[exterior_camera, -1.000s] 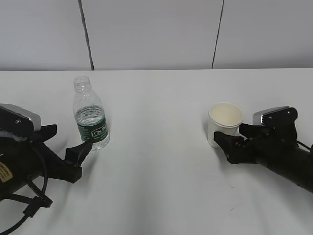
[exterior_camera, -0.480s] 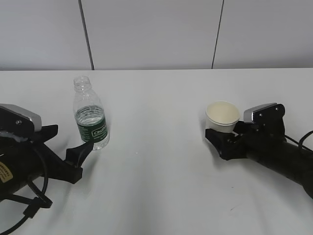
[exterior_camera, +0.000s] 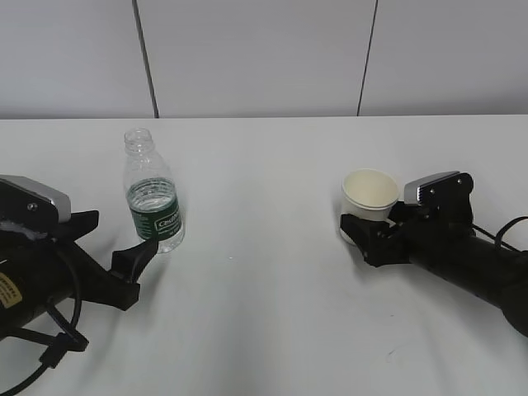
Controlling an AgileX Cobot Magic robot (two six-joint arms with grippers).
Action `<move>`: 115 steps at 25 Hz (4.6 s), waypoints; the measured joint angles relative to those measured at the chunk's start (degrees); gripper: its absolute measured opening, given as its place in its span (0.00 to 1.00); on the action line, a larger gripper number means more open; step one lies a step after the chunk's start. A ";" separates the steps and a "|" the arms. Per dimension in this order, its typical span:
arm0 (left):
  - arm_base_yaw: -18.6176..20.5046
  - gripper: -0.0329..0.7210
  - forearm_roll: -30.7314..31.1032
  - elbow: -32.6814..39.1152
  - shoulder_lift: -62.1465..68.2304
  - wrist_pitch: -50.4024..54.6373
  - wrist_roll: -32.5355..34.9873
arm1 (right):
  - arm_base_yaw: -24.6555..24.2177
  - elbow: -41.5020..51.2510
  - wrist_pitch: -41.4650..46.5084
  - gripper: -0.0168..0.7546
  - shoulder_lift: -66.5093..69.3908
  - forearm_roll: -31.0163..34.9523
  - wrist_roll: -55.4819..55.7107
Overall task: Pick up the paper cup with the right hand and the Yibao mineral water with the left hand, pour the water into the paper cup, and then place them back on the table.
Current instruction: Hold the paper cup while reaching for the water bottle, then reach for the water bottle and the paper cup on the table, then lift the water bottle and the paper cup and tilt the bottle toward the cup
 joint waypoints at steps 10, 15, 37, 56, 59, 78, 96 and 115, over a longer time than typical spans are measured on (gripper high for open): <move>0.00 0.83 0.11 0.00 0.00 0.00 0.00 | 0.00 -0.59 0.00 0.76 0.00 0.13 0.00; 0.00 0.83 0.14 0.00 0.00 0.00 0.00 | 0.00 -0.59 0.00 0.69 0.00 0.13 0.00; 0.00 0.83 0.33 -9.92 6.45 0.00 0.00 | 0.00 -0.59 -0.10 0.68 0.00 -1.43 0.00; 0.00 0.67 -2.42 -18.84 13.98 0.04 0.00 | 0.00 -0.59 -0.10 0.68 0.00 -1.74 0.00; 0.00 0.58 -2.41 -18.88 13.98 -0.01 -0.22 | 0.00 -0.59 -0.10 0.68 0.00 -1.74 0.00; 0.00 0.55 -0.88 -18.33 9.68 1.95 -0.11 | 0.00 -0.67 -0.35 0.68 -1.55 -18.10 2.88; 0.00 0.55 11.94 -18.14 -2.39 20.21 1.87 | 8.68 -3.56 -0.24 0.68 -5.81 -24.22 10.19; 0.00 0.54 18.18 -20.35 -13.08 45.99 9.79 | 12.39 -12.35 8.16 0.68 -5.81 -37.31 23.80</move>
